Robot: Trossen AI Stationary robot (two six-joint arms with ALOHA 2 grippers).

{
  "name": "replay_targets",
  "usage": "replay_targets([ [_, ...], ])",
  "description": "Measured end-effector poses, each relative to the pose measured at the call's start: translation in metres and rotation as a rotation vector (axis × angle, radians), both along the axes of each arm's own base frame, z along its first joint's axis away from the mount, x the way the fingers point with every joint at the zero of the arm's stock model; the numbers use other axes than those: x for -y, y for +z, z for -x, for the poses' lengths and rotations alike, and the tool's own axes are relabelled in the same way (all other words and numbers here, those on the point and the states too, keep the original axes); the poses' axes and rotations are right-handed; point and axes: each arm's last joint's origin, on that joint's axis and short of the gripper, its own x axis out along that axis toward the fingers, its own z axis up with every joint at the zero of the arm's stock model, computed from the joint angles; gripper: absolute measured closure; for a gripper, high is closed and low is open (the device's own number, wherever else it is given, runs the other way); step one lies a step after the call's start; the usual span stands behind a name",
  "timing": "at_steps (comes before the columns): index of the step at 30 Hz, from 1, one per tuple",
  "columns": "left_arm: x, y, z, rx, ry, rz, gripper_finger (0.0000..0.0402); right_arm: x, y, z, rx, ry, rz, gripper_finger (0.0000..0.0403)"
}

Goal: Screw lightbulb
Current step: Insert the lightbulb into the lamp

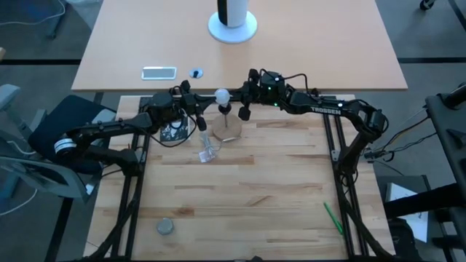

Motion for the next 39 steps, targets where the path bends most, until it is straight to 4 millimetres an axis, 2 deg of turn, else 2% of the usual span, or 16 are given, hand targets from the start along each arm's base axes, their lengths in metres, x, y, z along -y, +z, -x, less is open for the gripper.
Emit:
replay_targets([
  [12,0.0003,0.0055,-0.0012,0.011,-0.033,-0.022,0.0402,-0.0009,-0.0029,0.0003,-0.013,0.016,-0.004,0.0403],
  [39,0.0005,0.0042,-0.0014,0.005,-0.044,-0.006,0.0402,0.0003,0.0007,0.0000,-0.002,0.009,0.046,0.0403],
])
